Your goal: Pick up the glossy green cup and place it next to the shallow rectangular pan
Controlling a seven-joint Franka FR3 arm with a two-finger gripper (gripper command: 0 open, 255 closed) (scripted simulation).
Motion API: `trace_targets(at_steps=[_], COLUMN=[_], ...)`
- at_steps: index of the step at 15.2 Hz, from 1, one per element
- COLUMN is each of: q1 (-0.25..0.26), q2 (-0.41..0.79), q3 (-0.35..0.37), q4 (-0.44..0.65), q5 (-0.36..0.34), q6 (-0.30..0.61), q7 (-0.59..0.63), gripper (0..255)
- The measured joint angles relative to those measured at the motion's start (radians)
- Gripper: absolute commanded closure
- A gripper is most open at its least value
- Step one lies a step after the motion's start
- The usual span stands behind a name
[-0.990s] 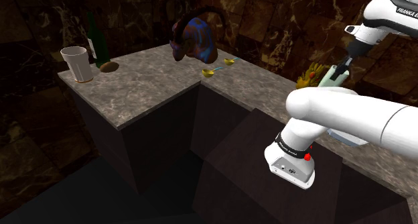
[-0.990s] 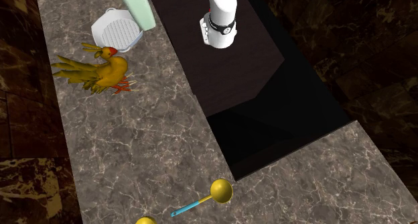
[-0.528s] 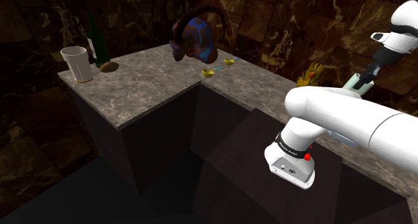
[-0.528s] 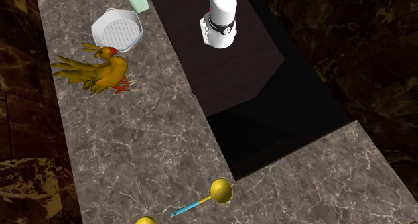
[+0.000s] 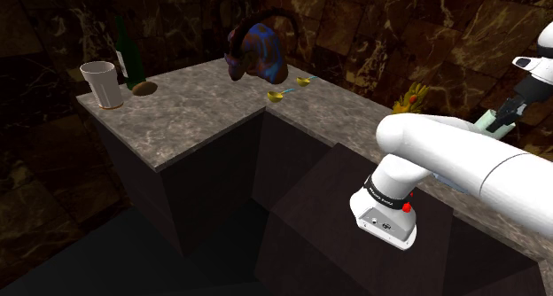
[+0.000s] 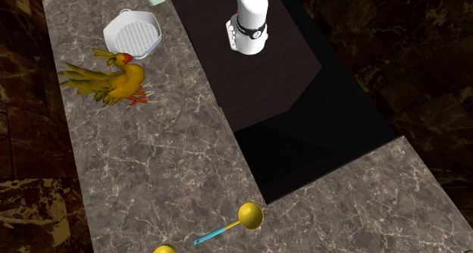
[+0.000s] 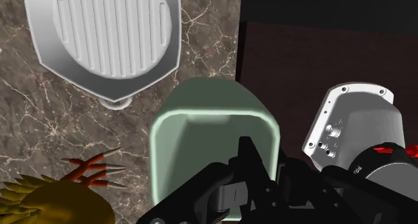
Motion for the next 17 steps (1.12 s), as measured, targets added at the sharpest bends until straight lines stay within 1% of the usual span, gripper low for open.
trace_targets(at_steps=[8, 17], q1=[-0.025, -0.053], q2=[-0.025, -0.042], q3=[-0.081, -0.188], q4=[-0.08, -0.163], q5=[-0.075, -0.174], q6=[0.065, 0.141], q7=[0.002, 0.005], gripper=[255, 255])
